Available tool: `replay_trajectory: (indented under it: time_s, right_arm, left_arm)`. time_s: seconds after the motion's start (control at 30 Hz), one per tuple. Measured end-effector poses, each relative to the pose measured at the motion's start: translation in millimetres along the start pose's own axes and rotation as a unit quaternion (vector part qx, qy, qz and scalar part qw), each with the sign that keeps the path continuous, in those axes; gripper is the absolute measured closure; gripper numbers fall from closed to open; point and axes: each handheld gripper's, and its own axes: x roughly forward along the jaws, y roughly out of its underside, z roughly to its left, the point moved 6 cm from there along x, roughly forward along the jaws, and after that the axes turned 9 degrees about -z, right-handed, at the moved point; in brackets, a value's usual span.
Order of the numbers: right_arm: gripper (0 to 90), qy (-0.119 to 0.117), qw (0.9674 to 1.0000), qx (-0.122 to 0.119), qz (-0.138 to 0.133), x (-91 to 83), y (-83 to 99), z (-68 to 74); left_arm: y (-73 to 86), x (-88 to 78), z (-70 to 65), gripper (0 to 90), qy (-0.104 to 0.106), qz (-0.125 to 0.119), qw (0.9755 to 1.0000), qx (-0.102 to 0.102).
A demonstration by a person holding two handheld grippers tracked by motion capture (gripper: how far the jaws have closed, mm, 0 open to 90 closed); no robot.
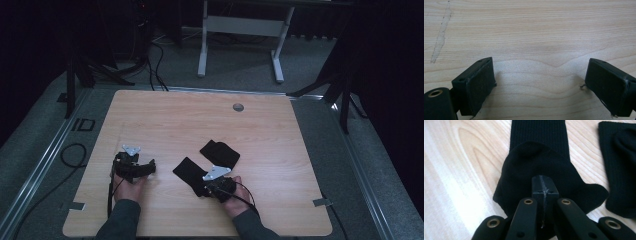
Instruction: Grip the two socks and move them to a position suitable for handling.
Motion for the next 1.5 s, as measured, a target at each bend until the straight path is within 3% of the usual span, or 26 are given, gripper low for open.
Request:
replay_trajectory:
  time_s: [0.23, 0.37, 0.6, 0.63, 0.67, 0.7, 0.77, 0.8, 0.83, 0.9, 0.93, 0.97, 1.0, 1.07, 1.1, 1.13, 1.27, 1.37, 1.5]
  right_arm:
    - [90.0, -0.033, 0.999, -0.025, 0.015, -2.9, 0.3, 2.9]
    - [90.0, -0.047, 0.9979, -0.041, 0.02, -4.5, 1.0, 2.5]
    - [90.0, -0.064, 0.9958, -0.06, 0.027, -6.9, 2.1, 0.9]
    - [90.0, -0.065, 0.9957, -0.06, 0.027, -7.0, 2.2, 0.8]
    - [90.0, -0.065, 0.9956, -0.061, 0.027, -7.0, 2.1, 0.8]
    - [90.0, -0.065, 0.9956, -0.061, 0.027, -7.0, 2.1, 0.8]
    - [90.0, -0.066, 0.9956, -0.06, 0.027, -7.0, 2.2, 0.7]
    - [90.0, -0.067, 0.9956, -0.06, 0.026, -7.0, 2.3, 0.5]
    - [90.0, -0.067, 0.9956, -0.06, 0.026, -7.0, 2.3, 0.5]
    - [90.0, -0.068, 0.9955, -0.06, 0.026, -7.0, 2.3, 0.3]
    - [90.0, -0.068, 0.9956, -0.06, 0.025, -7.0, 2.4, 0.3]
    - [90.0, -0.067, 0.9956, -0.06, 0.025, -7.1, 2.4, 0.3]
    - [90.0, -0.067, 0.9956, -0.06, 0.025, -7.1, 2.4, 0.3]
    - [90.0, -0.068, 0.9956, -0.06, 0.025, -7.1, 2.5, 0.2]
    - [90.0, -0.069, 0.9956, -0.059, 0.024, -7.0, 2.5, 0.0]
    - [90.0, -0.069, 0.9956, -0.058, 0.024, -7.0, 2.5, 0.1]
    - [90.0, -0.068, 0.9958, -0.056, 0.024, -7.1, 2.7, -0.2]
    - [90.0, -0.069, 0.9959, -0.054, 0.023, -7.2, 2.9, -0.3]
    - [89.3, -0.068, 0.9963, -0.048, 0.019, -7.6, 3.3, -2.6]
  left_arm:
    - [0.4, -3.8, -4.8, 21.5, 0.008, -0.011, 0.9999, 0.006]
    - [0.8, -5.8, -8.5, 23.5, 0.015, -0.008, 0.9998, 0.011]
    - [0.4, -12.6, -17.1, 46.7, 0.038, 0.004, 0.999, 0.026]
    - [0.5, -14.8, -20.1, 46.7, 0.05, 0.009, 0.9982, 0.033]
    - [0.5, -17.3, -25.4, 56.4, 0.072, 0.012, 0.9969, 0.032]
    - [0.5, -17.3, -25.4, 60.7, 0.072, 0.012, 0.9969, 0.032]
    - [-1.2, -21.4, -33.4, 64.7, 0.097, 0.004, 0.9947, 0.034]
    - [-2.9, -23.8, -38.4, 71.8, 0.108, -0.003, 0.9934, 0.039]
    - [-4.6, -26.0, -43.9, 71.8, 0.119, -0.01, 0.9919, 0.044]
    - [-5.6, -29.0, -54.7, 83.4, 0.134, -0.016, 0.989, 0.061]
    - [-5.1, -30.4, -60.1, 87.2, 0.145, -0.018, 0.987, 0.068]
    - [-4.7, -33.0, -71.0, 89.8, 0.166, -0.025, 0.9827, 0.078]
    - [-4.7, -33.0, -71.0, 90.0, 0.166, -0.025, 0.9827, 0.078]
    - [-4.4, -34.9, -82.4, 90.0, 0.187, -0.029, 0.9773, 0.096]
    - [-2.9, -35.3, -93.7, 90.0, 0.202, -0.03, 0.9728, 0.11]
    - [-2.9, -35.3, -93.7, 90.0, 0.202, -0.03, 0.9728, 0.11]
    - [1.2, -32.7, -111.6, 90.0, 0.222, -0.022, 0.9659, 0.131]
    - [6.2, -29.4, -116.7, 90.0, 0.224, -0.007, 0.965, 0.137]
    - [8.8, -30.8, -114.8, 90.0, 0.222, 0.005, 0.9672, 0.124]
